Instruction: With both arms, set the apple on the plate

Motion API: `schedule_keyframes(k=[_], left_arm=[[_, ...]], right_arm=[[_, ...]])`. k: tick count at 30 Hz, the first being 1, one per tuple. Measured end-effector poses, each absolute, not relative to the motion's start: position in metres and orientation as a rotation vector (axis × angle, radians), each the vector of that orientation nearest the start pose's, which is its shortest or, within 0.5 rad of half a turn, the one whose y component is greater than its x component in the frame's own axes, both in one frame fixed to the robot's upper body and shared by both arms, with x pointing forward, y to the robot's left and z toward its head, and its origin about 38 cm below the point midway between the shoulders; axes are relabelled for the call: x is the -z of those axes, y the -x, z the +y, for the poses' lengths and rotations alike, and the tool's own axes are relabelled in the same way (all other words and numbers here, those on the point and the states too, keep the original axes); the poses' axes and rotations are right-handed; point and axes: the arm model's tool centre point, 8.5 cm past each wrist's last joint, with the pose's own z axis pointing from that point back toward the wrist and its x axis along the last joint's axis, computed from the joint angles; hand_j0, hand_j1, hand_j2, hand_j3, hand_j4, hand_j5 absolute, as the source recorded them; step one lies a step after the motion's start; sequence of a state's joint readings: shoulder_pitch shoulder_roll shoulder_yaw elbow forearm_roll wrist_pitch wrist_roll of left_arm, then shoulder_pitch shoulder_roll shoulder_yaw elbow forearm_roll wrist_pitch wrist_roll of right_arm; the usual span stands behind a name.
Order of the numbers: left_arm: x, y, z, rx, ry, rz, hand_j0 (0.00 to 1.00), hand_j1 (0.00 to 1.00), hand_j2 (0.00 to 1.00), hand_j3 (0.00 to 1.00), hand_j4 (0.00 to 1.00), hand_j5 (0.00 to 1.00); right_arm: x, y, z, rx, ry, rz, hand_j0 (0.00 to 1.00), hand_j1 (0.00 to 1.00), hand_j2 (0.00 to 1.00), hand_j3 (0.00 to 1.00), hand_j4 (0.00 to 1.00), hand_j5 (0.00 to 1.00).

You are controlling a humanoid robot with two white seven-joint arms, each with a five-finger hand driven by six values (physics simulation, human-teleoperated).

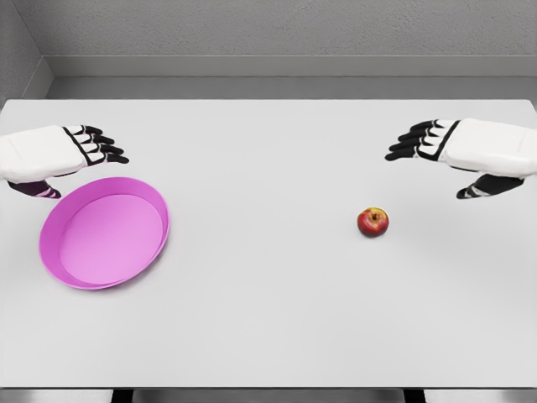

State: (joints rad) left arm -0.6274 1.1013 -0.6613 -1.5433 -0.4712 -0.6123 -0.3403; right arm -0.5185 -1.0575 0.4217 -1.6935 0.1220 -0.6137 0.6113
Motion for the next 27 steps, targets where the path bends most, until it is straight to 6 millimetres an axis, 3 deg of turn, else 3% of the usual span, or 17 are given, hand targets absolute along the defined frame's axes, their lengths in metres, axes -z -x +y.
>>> schedule_keyframes(k=[3, 8, 14, 17, 18, 20, 24, 27], left_arm=[[-0.288, -0.417, 0.360, 2.229, -0.724, -1.338, 1.00, 1.00, 1.00, 1.00, 1.00, 1.00], [-0.257, -0.406, 0.354, 2.277, -0.601, -1.289, 1.00, 1.00, 1.00, 1.00, 1.00, 1.00], [-0.261, -0.398, 0.352, 2.291, -0.577, -1.290, 1.00, 1.00, 1.00, 1.00, 1.00, 1.00], [-0.271, -0.401, 0.351, 2.299, -0.600, -1.295, 1.00, 1.00, 1.00, 1.00, 1.00, 1.00], [-0.292, -0.408, 0.347, 2.311, -0.658, -1.318, 1.00, 1.00, 1.00, 1.00, 1.00, 1.00], [-0.303, -0.412, 0.340, 2.339, -0.671, -1.321, 1.00, 1.00, 1.00, 1.00, 1.00, 1.00], [-0.265, -0.402, 0.340, 2.357, -0.536, -1.261, 1.00, 1.00, 1.00, 1.00, 1.00, 1.00], [-0.262, -0.400, 0.343, 2.354, -0.524, -1.251, 1.00, 1.00, 1.00, 1.00, 1.00, 1.00]], right_arm=[[-0.292, -0.380, -0.336, -2.099, 0.366, -1.511, 1.00, 1.00, 1.00, 1.00, 1.00, 1.00], [-0.297, -0.381, -0.336, -2.097, 0.378, -1.519, 1.00, 1.00, 1.00, 1.00, 1.00, 1.00], [-0.288, -0.381, -0.336, -1.984, 0.225, -1.588, 1.00, 1.00, 1.00, 1.00, 1.00, 1.00], [-0.274, -0.382, -0.330, -1.897, 0.108, -1.611, 1.00, 1.00, 1.00, 1.00, 1.00, 1.00], [-0.268, -0.383, -0.328, -1.878, 0.085, -1.595, 1.00, 1.00, 1.00, 1.00, 1.00, 1.00], [-0.254, -0.385, -0.327, -1.857, 0.066, -1.552, 1.00, 1.00, 1.00, 1.00, 1.00, 1.00], [-0.234, -0.392, -0.326, -1.838, 0.066, -1.487, 1.00, 1.00, 1.00, 1.00, 1.00, 1.00], [-0.216, -0.395, -0.320, -1.849, 0.070, -1.433, 1.00, 1.00, 1.00, 1.00, 1.00, 1.00]])
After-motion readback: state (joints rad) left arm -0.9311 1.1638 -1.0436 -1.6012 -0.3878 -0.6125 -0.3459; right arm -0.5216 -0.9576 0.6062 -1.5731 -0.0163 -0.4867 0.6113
